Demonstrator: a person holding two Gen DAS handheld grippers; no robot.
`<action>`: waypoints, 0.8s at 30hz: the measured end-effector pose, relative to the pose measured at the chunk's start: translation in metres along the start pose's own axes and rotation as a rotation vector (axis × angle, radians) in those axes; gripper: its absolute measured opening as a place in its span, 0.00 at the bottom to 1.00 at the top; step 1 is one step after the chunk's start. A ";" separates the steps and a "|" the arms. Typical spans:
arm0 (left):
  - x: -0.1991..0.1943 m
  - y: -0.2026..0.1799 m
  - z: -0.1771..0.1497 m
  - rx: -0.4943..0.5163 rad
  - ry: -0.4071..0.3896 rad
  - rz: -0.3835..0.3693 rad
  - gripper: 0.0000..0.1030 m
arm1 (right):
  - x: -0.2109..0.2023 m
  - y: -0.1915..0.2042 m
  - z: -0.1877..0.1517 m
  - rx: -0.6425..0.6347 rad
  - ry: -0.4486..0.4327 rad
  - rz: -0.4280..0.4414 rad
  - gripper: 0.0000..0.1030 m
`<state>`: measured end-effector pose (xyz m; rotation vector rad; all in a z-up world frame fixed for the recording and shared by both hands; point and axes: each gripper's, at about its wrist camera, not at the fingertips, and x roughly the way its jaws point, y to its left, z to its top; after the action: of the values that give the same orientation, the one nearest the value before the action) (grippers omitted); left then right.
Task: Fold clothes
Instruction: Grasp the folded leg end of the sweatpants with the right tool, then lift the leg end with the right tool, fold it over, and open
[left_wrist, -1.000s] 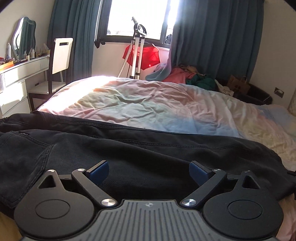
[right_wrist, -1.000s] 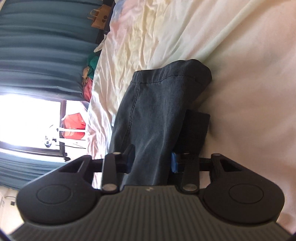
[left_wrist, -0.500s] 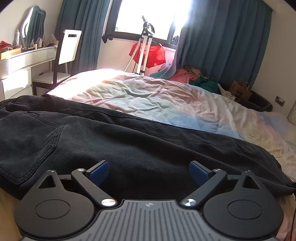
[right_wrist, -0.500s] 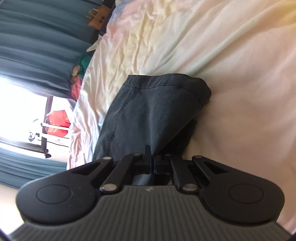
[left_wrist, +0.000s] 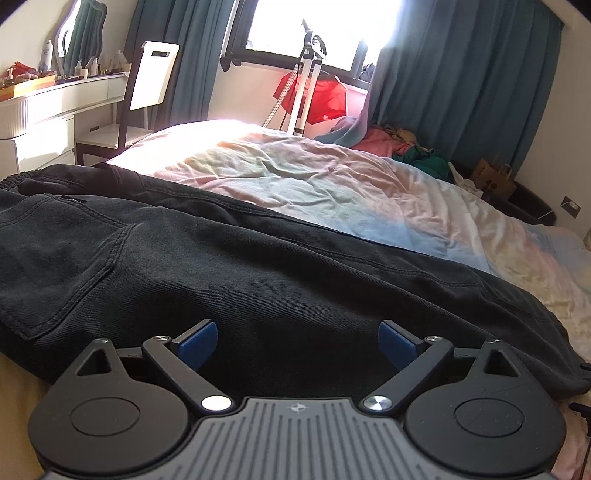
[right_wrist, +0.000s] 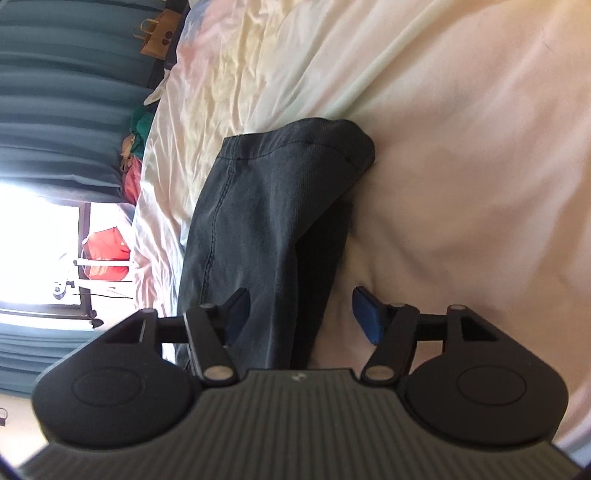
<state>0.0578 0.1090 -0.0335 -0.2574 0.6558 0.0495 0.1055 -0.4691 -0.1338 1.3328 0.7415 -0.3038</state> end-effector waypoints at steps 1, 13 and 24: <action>0.001 0.000 0.000 -0.004 0.003 0.003 0.93 | 0.005 0.001 0.000 -0.007 0.012 0.004 0.62; 0.010 -0.006 -0.006 -0.008 0.012 0.053 0.93 | 0.045 -0.003 0.018 0.053 -0.086 0.290 0.62; 0.015 -0.011 -0.009 0.026 0.002 0.097 0.93 | 0.067 0.009 0.016 -0.037 -0.017 0.249 0.50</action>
<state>0.0658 0.0957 -0.0467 -0.2007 0.6705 0.1331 0.1651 -0.4681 -0.1689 1.3693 0.5568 -0.1015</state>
